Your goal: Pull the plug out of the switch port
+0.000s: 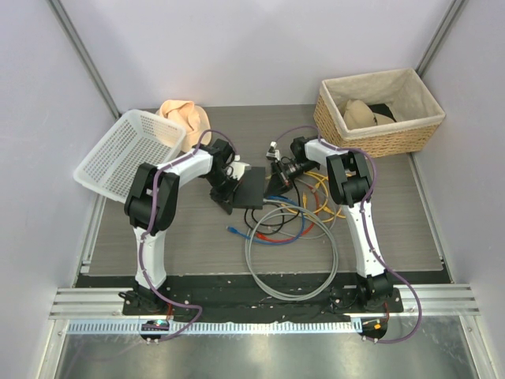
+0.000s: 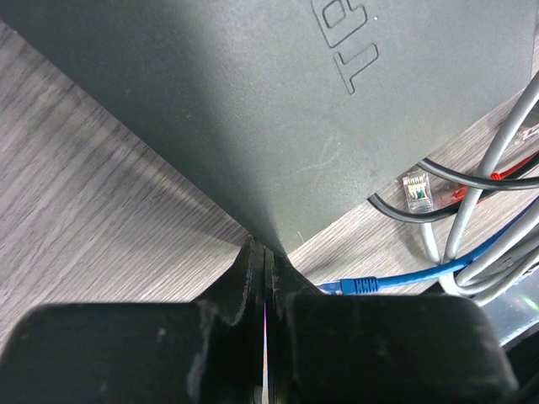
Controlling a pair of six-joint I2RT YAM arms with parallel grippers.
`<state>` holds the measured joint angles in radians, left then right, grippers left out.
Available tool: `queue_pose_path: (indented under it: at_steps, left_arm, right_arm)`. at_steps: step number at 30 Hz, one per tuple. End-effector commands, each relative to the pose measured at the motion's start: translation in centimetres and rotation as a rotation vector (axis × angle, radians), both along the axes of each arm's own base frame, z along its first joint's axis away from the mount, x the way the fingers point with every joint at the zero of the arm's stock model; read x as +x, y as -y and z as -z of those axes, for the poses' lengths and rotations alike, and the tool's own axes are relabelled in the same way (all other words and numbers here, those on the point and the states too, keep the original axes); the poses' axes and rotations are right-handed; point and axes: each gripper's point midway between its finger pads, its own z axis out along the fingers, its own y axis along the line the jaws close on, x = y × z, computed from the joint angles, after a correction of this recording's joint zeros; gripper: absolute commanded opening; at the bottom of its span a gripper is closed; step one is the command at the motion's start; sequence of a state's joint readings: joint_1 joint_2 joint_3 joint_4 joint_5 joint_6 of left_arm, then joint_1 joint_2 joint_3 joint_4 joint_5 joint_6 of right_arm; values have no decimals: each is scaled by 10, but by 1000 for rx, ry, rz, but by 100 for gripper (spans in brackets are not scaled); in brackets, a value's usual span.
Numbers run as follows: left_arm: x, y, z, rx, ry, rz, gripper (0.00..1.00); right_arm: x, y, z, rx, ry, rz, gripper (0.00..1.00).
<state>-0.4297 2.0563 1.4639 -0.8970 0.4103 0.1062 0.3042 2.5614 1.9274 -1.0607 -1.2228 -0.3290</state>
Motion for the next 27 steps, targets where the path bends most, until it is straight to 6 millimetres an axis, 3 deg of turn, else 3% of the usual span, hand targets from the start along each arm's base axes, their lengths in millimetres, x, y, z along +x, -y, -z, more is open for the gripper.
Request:
queue_pose_path:
  at_steps: [1, 5, 10, 18, 27]
  left_arm:
    - [12, 4, -31, -45, 93, 35, 0]
    - [25, 19, -57, -124, 138, 13, 0]
    - [42, 37, -62, -175, 123, -36, 0]
    - [48, 35, -17, -51, 88, -105, 0]
    - [47, 22, 8, 47, 88, -103, 0]
  right_arm:
    - [3, 16, 48, -175, 29, -5, 1]
    - [6, 19, 54, -227, 23, 12, 1]
    - [7, 20, 59, -253, 16, 27, 1]
    - [7, 23, 67, -302, 3, 42, 1]
    - [2, 29, 73, -334, 7, 27, 1]
